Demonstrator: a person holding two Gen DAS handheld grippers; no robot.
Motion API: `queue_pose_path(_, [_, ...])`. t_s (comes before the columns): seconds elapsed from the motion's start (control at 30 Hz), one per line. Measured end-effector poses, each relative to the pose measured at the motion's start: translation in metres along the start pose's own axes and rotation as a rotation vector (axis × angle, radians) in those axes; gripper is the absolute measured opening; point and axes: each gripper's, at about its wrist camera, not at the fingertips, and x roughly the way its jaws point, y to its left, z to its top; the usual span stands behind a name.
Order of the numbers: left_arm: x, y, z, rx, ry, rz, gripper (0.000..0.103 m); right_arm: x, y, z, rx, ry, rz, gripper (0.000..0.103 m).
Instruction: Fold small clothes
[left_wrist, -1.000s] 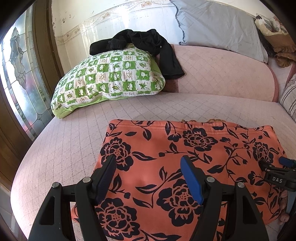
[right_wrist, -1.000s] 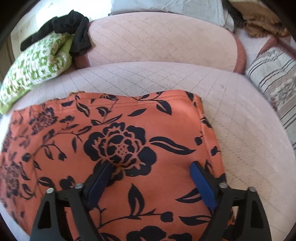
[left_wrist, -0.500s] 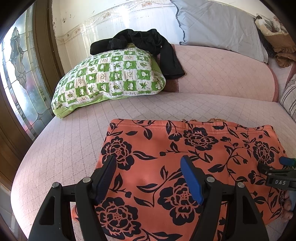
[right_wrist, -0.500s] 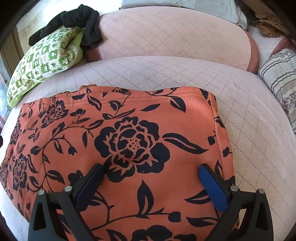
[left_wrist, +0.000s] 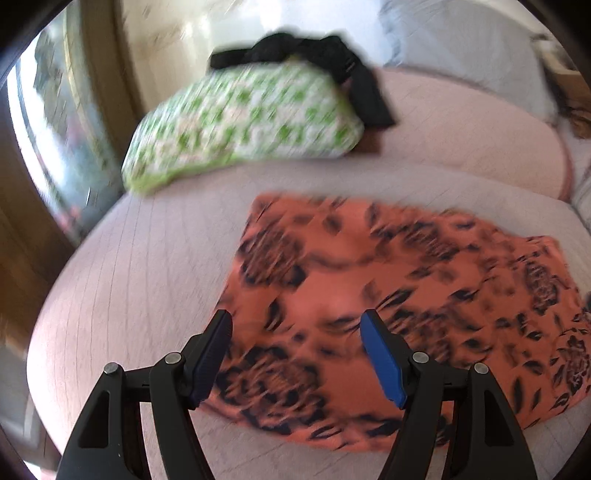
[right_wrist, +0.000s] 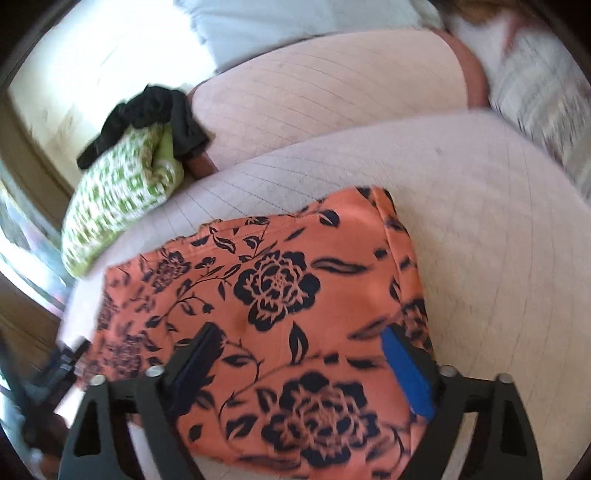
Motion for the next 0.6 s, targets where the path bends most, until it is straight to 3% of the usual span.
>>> queue_pose_path(0.1, [0.032, 0.017, -0.011, -0.039, 0.185, -0.016, 0.073, 0.003, -0.026, -0.009, 0.125, 0.070, 0.079, 0.078])
queue_pose_path(0.17, [0.034, 0.027, -0.015, -0.092, 0.185, -0.064, 0.075, 0.013, -0.040, -0.016, 0.187, 0.122, 0.094, 0.067])
queue_pose_path(0.23, [0.026, 0.031, -0.016, -0.090, 0.185, -0.077, 0.075, 0.009, -0.050, -0.020, 0.226, 0.110, 0.111, 0.061])
queue_pose_path(0.37, [0.000, 0.063, -0.031, -0.209, 0.132, -0.097, 0.075, -0.027, -0.068, -0.033, 0.359, 0.053, 0.253, 0.065])
queue_pose_path(0.47, [-0.004, 0.090, -0.043, -0.307, 0.135, -0.098, 0.075, -0.051, -0.076, -0.049, 0.354, 0.031, 0.265, 0.074])
queue_pose_path(0.6, [0.004, 0.117, -0.057, -0.448, 0.185, -0.212, 0.075, -0.056, -0.081, -0.075, 0.393, 0.079, 0.311, 0.075])
